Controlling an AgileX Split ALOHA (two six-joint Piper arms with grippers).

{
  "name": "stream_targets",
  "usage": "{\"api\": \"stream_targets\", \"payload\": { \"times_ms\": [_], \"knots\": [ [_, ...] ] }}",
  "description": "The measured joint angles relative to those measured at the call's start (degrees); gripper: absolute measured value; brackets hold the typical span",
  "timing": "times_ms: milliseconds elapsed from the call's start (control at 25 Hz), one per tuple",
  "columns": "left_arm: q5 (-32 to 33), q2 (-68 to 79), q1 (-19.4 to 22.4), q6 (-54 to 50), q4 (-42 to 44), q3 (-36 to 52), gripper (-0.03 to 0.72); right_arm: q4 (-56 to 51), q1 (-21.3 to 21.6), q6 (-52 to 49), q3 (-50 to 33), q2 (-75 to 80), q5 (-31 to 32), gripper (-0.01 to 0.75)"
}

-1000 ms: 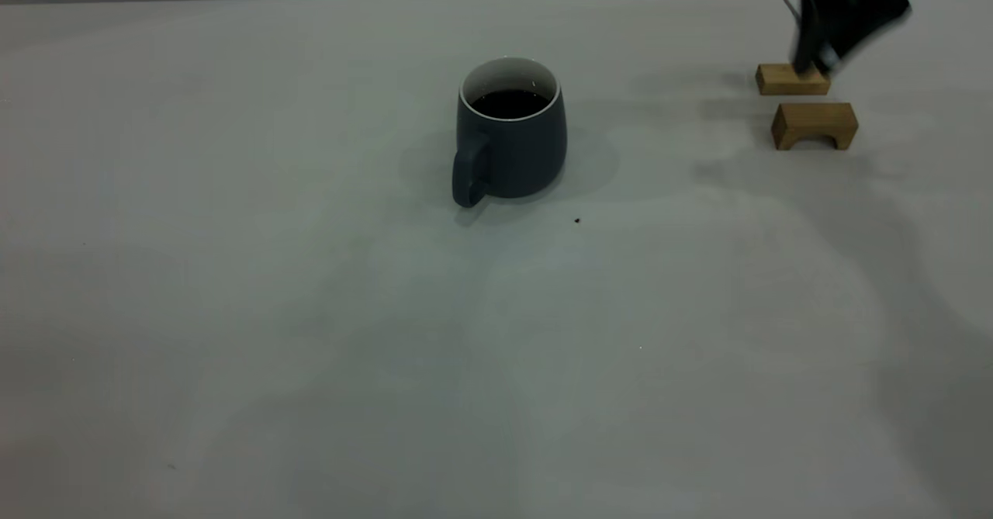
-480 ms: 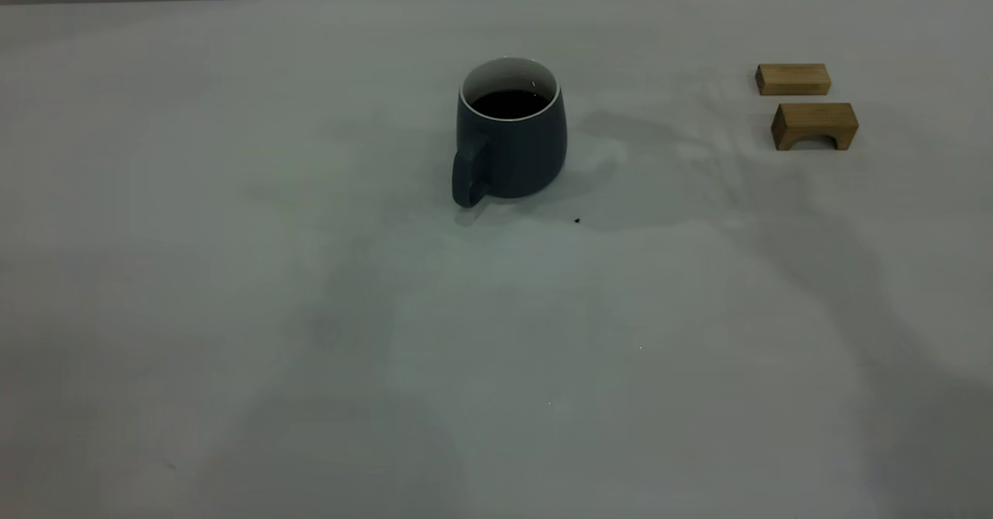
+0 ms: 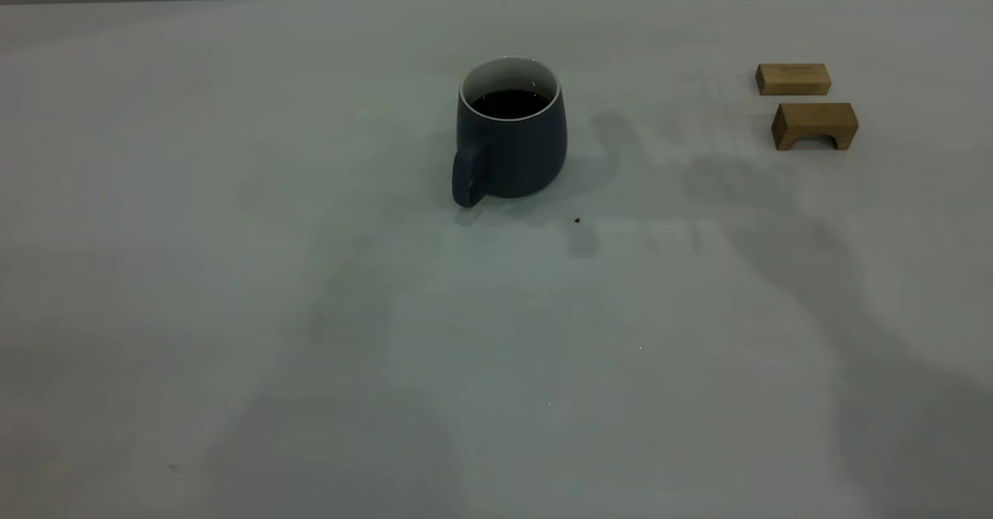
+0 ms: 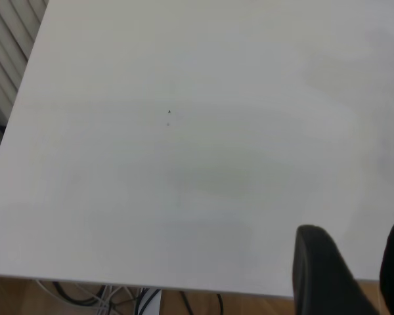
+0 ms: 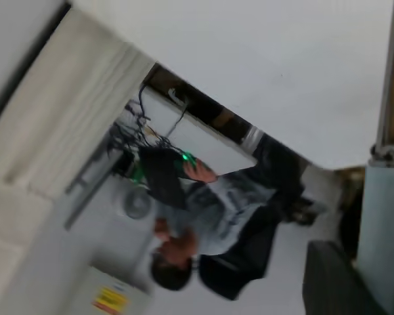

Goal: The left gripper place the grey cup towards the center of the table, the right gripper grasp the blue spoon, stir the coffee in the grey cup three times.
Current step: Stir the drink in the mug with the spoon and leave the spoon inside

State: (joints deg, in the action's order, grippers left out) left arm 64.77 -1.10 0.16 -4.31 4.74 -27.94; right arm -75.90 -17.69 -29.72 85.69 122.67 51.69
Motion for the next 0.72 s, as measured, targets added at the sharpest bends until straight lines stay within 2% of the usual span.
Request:
{"api": "stream_targets", "payload": {
  "times_ms": [240,560,720],
  "knots": [
    [0.0,0.0,0.0,0.0,0.0,0.0,0.299,-3.9,-0.7,-3.4,0.0,3.1,-0.4,0.126],
    [0.0,0.0,0.0,0.0,0.0,0.0,0.299,-13.0,-0.7,0.4,0.2,11.0,-0.1,0.126],
    [0.0,0.0,0.0,0.0,0.0,0.0,0.299,-15.1,-0.7,2.1,3.2,14.7,-0.1,0.126]
  ]
}}
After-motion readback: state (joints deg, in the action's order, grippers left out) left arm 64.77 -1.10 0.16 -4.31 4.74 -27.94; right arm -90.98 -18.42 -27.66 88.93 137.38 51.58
